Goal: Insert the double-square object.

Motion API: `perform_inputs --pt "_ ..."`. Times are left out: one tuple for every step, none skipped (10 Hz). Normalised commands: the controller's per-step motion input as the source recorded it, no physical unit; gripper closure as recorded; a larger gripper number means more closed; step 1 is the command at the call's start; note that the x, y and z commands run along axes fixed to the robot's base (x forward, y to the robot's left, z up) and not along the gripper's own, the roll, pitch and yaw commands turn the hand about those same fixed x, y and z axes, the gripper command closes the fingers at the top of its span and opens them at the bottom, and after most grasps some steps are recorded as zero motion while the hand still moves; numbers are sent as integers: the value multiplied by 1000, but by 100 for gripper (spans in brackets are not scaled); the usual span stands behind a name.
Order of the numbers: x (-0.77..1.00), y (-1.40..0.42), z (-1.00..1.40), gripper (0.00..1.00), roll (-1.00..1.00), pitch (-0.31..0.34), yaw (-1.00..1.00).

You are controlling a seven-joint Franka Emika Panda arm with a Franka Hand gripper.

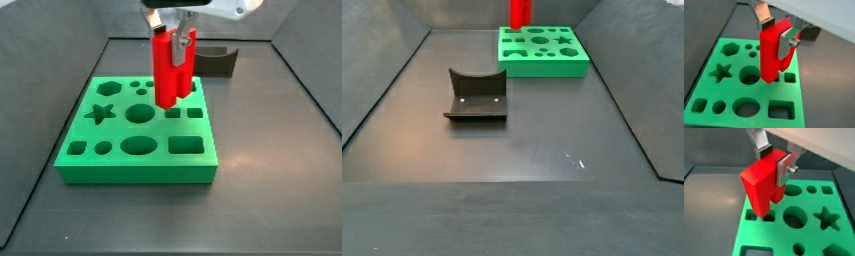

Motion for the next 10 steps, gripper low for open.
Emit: perform_inputs --pt "351 0 -211 100 0 13 -731" --pt "240 3 -349 100 0 10 -814" --pt "83 29 -340 100 0 31 -917" --pt "0 0 -223 100 0 57 -1000" --pt "0 0 -214 100 0 99 -1000" --pt "0 0 -217 100 0 101 -1000" --pt "0 0 -200 100 0 99 -1000" --pt "0 0 -120 100 0 89 -1000" --pt "94 0 -80 100 0 97 -849" --pt "126 0 -177 100 0 114 -791"
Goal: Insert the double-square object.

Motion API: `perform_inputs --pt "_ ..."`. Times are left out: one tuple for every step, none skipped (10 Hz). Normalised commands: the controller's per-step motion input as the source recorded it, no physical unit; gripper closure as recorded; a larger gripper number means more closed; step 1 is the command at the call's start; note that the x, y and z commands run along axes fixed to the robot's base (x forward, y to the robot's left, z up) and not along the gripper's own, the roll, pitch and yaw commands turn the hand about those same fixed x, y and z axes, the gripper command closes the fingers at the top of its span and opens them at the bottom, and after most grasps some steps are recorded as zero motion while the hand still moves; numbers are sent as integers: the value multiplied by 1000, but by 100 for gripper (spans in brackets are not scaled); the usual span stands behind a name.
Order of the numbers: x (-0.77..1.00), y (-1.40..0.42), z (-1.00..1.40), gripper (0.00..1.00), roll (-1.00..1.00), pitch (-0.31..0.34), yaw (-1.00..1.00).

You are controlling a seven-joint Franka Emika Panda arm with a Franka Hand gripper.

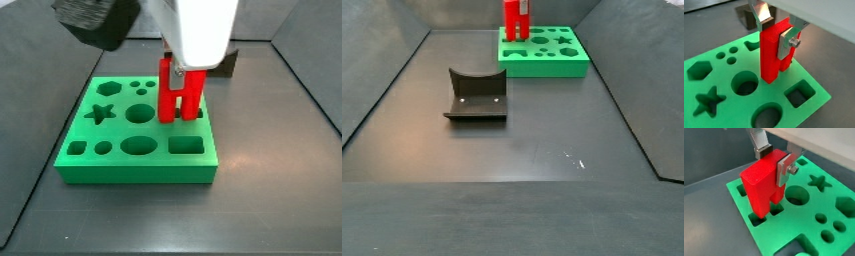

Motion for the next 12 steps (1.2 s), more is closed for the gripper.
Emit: perform_inputs --pt "146 63 -214 100 4 113 -774" --pt "117 103 -283 100 27 121 -786" --pt "231 77 -217 100 140 137 -480" --pt "0 97 -300 100 76 -1 -20" --pt "-34 220 -334 100 46 -40 0" --pt "0 211 -369 100 53 -21 0" --pt "3 140 -311 100 77 0 0" --pt "0 11 -326 100 4 0 -163" --pt "20 0 -340 100 -17 0 -223" --pt "211 -34 -377 100 -61 -6 -257" --pt "209 0 -420 100 0 0 -166" --pt "0 0 -426 100 0 -21 0"
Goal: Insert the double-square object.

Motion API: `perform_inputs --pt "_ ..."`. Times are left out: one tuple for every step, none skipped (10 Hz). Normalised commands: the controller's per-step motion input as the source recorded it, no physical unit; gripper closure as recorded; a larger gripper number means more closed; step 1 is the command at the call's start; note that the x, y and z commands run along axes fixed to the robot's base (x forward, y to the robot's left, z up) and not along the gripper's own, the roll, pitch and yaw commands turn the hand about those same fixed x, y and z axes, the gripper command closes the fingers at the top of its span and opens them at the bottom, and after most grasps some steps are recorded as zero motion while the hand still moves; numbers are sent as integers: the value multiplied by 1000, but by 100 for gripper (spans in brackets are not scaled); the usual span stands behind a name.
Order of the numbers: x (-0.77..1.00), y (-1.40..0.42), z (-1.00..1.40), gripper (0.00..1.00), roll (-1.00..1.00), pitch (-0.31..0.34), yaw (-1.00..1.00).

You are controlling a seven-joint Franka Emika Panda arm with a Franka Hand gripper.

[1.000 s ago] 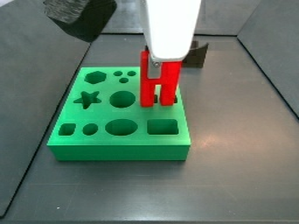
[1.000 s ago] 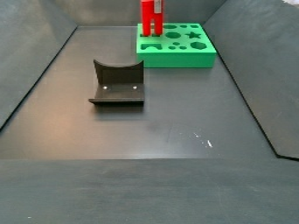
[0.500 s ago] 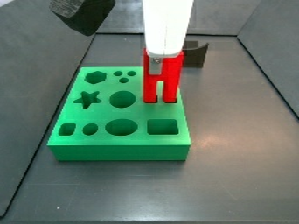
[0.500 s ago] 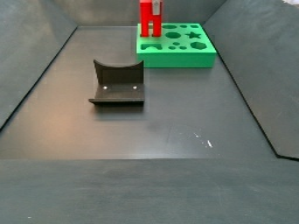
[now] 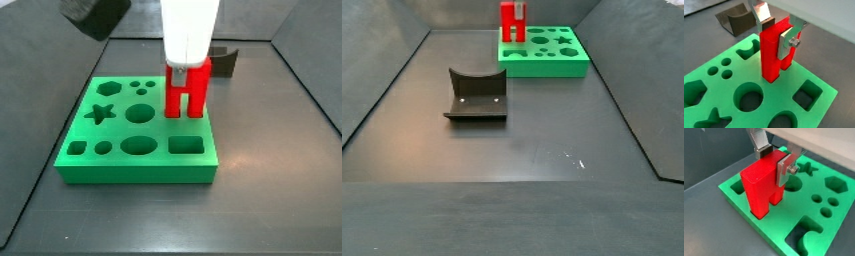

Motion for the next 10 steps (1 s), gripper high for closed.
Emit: perform_inputs --pt "0 0 -483 100 0 -83 0" --pt "-17 0 -409 100 0 -136 0" --pt "-9 -109 -377 100 0 -140 0" --pt "-20 -177 -346 100 17 -143 0" --pt "0 -171 -283 100 20 -111 0" --pt "-20 -131 -271 100 0 -107 0" --pt "-43 -97 -237 100 0 -106 0" --pt "-34 -71 -189 100 0 -97 0" --pt "-11 0 -57 100 0 -71 0" --pt "0 0 0 100 0 0 0"
